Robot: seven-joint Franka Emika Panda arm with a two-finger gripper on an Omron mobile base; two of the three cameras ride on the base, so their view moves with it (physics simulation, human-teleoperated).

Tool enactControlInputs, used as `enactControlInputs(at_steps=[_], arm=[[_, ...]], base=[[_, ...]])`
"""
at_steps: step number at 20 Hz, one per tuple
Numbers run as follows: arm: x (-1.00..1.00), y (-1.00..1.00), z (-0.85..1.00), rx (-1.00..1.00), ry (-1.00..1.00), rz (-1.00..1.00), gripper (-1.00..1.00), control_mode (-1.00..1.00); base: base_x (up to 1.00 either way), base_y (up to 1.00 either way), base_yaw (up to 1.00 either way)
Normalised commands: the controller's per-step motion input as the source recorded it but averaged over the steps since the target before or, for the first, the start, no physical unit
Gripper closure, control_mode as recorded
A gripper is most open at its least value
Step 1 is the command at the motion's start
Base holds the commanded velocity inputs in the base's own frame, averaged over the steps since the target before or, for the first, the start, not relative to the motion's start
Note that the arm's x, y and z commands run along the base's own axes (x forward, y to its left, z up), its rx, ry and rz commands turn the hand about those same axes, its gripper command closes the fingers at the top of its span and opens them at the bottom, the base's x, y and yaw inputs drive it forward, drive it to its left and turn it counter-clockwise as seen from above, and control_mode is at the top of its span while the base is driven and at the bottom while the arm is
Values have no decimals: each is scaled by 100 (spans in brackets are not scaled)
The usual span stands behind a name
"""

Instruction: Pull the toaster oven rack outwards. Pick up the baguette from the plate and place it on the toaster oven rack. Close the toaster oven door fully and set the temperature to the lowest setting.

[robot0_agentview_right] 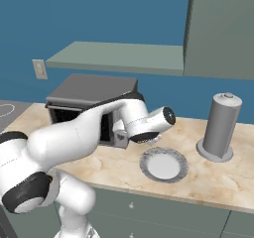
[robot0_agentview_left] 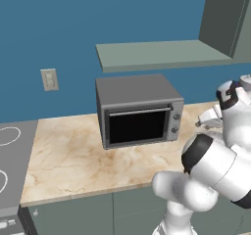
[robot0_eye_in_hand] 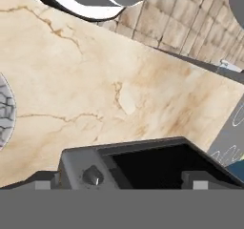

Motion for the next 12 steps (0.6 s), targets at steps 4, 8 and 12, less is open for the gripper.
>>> enactControlInputs(at_steps=[4,8,12], arm=[[-90,-28,40,14,-39,16,-100,-100],[-77,-16,26,25,-31,20,-100,-100],[-69,-8,57,19,-9,33,-100,-100]], base=[[0,0,0],[0,0,0],[0,0,0]])
